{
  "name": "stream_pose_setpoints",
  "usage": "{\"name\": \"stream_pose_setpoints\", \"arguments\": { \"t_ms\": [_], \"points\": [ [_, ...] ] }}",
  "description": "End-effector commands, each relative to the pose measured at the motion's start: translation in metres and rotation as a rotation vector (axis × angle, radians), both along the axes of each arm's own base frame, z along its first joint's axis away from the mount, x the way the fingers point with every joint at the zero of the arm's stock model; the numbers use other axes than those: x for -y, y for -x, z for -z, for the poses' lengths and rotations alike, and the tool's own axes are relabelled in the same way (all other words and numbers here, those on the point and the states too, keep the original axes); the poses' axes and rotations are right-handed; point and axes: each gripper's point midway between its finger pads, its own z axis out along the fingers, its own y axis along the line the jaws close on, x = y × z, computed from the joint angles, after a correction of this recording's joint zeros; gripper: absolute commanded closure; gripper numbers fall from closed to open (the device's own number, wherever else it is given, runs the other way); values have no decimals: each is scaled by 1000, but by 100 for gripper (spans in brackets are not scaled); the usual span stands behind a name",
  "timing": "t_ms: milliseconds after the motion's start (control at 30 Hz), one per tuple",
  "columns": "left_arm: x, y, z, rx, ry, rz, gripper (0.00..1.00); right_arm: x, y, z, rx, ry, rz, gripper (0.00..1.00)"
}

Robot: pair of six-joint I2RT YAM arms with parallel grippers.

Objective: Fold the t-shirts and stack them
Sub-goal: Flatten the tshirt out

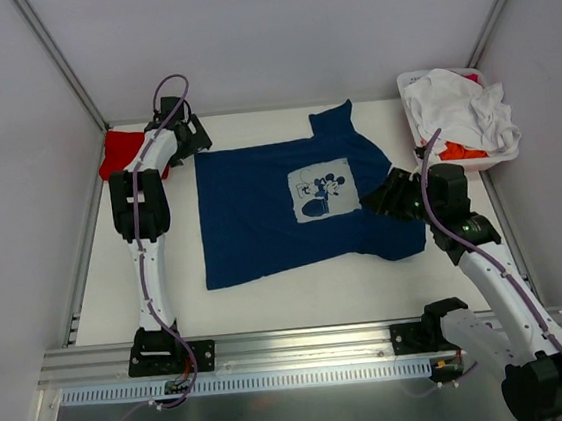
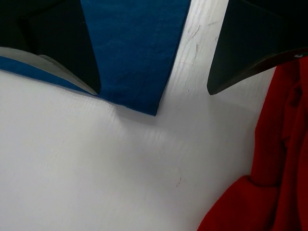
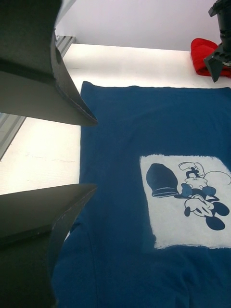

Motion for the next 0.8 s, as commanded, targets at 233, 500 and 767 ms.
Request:
{"name": "stream_pose_setpoints", "arguments": {
  "t_ms": [233,500,767],
  "points": [
    [11,77,-77,40,-2,-24,5,2,4,4,30,21,-4,46],
    [45,173,-63,-54,50,-14,6,4,6,5,32,20,1,46],
    [50,263,-41,-105,37,-59,7,19,8,24,-31,69,84,45]
  ]
}}
